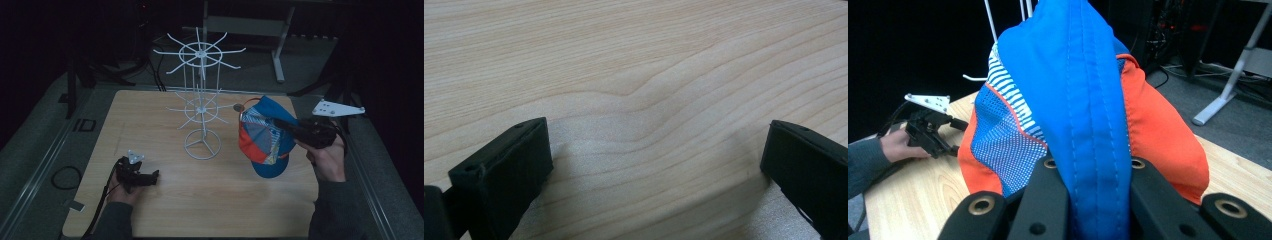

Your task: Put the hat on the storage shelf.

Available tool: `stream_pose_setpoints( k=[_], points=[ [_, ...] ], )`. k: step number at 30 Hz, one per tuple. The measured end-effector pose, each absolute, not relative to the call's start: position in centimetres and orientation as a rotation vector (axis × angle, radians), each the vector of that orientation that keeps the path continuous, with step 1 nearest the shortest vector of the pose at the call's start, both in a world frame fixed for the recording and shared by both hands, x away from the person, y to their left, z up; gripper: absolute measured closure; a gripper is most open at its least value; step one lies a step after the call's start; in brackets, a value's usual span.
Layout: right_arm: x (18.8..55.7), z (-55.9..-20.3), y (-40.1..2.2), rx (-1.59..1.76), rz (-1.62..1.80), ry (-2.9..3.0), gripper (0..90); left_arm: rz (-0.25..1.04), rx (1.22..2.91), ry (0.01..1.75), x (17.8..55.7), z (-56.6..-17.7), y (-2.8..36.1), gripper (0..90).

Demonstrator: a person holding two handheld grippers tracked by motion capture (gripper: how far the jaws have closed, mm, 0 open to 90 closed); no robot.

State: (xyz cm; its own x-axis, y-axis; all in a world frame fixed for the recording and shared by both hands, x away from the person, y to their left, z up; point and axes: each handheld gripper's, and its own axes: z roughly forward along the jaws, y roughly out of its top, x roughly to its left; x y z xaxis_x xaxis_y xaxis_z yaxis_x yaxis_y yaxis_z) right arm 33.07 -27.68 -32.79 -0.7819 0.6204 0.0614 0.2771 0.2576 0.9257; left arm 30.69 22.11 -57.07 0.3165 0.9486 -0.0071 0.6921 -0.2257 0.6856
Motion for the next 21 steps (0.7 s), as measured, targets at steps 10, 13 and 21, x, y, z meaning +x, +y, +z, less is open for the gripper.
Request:
stream_pose_setpoints(
  k=[10,13,21],
  points=[
    [33.3,-32.0,-27.6,0.818,1.525,2.218,87.8,0.565,1.995,1.445,30.7,-57.1,22.1,0.2],
    [33.4,-31.8,-27.6,0.813,1.527,2.218,87.8,0.565,1.995,1.445,30.7,-57.1,22.1,0.2],
    [33.7,-31.4,-27.4,0.809,1.528,2.218,87.8,0.565,1.995,1.445,30.7,-57.1,22.1,0.2]
  ],
)
